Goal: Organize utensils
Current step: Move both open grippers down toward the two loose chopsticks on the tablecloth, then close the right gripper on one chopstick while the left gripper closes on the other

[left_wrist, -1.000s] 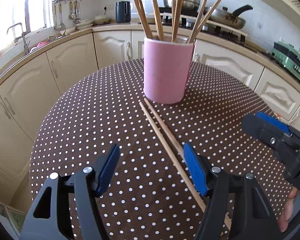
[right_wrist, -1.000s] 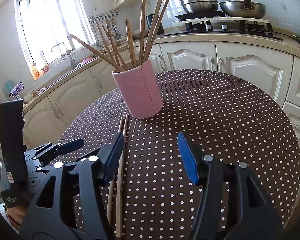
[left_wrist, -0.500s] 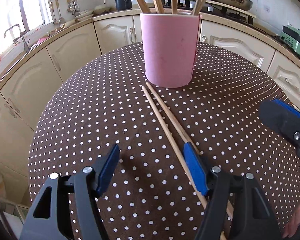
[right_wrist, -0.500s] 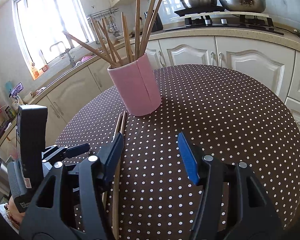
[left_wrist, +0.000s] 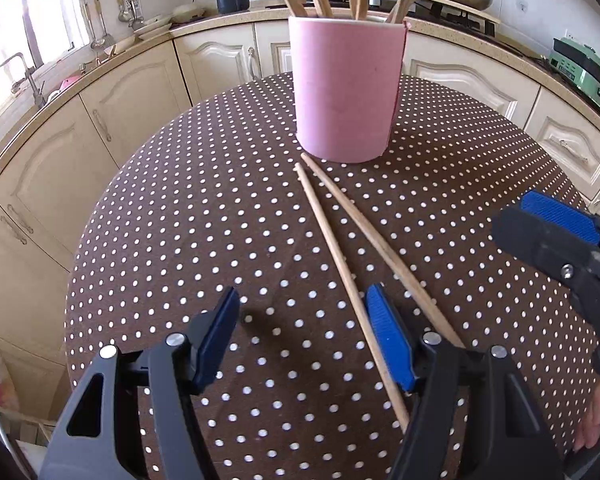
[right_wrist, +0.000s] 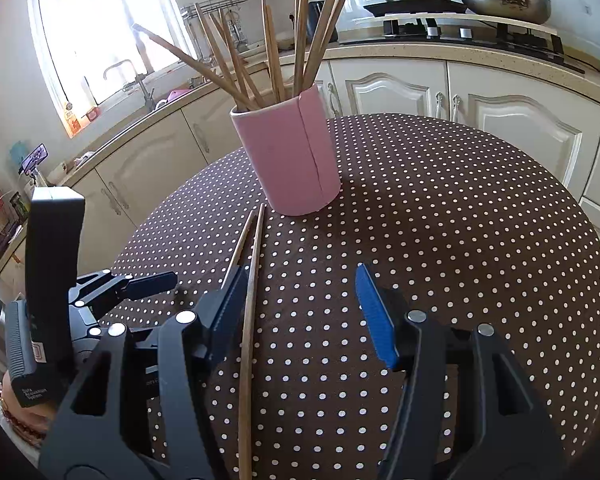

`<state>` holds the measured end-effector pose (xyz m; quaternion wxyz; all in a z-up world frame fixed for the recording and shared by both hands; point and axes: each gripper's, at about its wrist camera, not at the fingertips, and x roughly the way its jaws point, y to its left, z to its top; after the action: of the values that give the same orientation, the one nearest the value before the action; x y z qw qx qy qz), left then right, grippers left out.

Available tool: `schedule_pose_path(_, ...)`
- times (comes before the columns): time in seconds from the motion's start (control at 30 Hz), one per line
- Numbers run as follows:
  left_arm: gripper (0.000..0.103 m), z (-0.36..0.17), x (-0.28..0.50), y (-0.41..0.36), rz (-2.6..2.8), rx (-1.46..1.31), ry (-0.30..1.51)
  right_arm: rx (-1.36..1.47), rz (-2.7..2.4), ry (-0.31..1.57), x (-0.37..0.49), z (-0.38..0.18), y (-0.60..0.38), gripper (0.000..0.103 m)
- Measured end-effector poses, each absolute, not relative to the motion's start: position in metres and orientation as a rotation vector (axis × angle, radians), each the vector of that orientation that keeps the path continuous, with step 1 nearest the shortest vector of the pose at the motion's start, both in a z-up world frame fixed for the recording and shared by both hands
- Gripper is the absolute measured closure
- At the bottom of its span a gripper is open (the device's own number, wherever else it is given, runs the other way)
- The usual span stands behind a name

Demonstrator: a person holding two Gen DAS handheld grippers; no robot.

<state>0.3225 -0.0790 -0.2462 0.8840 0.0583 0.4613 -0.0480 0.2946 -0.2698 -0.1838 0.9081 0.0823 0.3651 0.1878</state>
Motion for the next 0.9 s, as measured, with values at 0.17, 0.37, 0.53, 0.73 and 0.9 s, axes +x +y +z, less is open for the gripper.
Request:
schedule_pose_path(0.17,0.053,-0.246,0.318,-0.059,-0.135,0.107,0.967,0.143,0.416,0.802,0.299,-0.189,-0.256,0.047)
schedule_pose_path(0.37,0.056,-0.248,0.313,-0.04,-0.137,0.1,0.965,0.089,0.448,0.845,0.302,-0.192,-0.232,0.047)
schedule_pose_path(0.53,0.056,-0.248,0.311,-0.035,-0.147,0.095,0.959,0.055,0.475,0.897,0.309,-0.196,-0.214,0.047)
schedule_pose_path(0.73,0.056,-0.248,0.313,-0.032,-0.151,0.099,0.952,-0.008,0.471,0.957,0.319,-0.203,-0.195,0.047)
schedule_pose_path(0.9,0.056,-0.247,0.315,-0.031,-0.153,0.107,0.952,-0.056,0.453,0.982,0.329,-0.206,-0.186,0.047)
